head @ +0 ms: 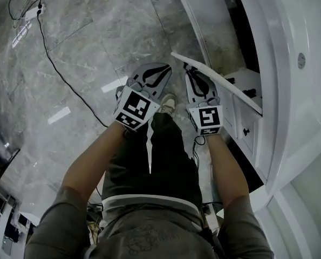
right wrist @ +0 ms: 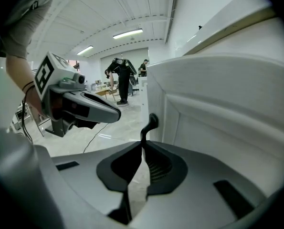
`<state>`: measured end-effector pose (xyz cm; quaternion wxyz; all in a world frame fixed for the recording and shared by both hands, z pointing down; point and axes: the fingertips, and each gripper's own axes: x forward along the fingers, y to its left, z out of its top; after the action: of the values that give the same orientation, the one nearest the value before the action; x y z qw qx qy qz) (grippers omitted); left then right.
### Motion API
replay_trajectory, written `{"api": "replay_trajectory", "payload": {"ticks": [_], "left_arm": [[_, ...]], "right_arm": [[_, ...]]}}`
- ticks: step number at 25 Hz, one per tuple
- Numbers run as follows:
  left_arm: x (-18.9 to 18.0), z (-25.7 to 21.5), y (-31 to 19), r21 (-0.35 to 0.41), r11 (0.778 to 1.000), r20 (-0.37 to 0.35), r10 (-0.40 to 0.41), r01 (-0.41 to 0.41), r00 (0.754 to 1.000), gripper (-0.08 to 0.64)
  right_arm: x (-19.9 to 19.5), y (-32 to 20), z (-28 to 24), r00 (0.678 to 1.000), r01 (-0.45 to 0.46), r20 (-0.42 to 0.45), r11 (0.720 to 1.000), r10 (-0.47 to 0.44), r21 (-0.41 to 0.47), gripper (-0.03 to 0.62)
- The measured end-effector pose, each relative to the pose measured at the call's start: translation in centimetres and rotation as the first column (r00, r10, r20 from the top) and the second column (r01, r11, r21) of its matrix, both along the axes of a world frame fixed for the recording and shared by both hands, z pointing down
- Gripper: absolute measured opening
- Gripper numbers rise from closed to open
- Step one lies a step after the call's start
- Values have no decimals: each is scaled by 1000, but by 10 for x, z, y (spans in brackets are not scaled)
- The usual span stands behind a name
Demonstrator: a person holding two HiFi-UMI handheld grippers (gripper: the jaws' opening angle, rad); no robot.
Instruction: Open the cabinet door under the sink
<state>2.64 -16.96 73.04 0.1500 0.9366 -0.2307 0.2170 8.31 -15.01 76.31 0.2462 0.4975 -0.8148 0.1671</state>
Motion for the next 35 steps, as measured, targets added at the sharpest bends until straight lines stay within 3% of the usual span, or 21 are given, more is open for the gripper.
{"api": "replay_trajectory", "payload": {"ticks": [12,19,28,35], "left_arm": [[-27,19,79,-61,998,30,21,-19,999,28],[-18,28,125,-98,991,33,92,-88,995,28],[-8,34,162,-135,975,17,180,-176,983,28],[-2,32,181,-170,953,22,257,-250,966,28]], "right_arm": [[-25,85,1,985,171,-25,985,-171,-26,43],[-29,136,-2,966,253,-34,965,-255,-74,44],[-15,188,7,971,232,-36,964,-238,-129,49],[-8,212,8,985,159,-42,971,-169,-177,52]]}}
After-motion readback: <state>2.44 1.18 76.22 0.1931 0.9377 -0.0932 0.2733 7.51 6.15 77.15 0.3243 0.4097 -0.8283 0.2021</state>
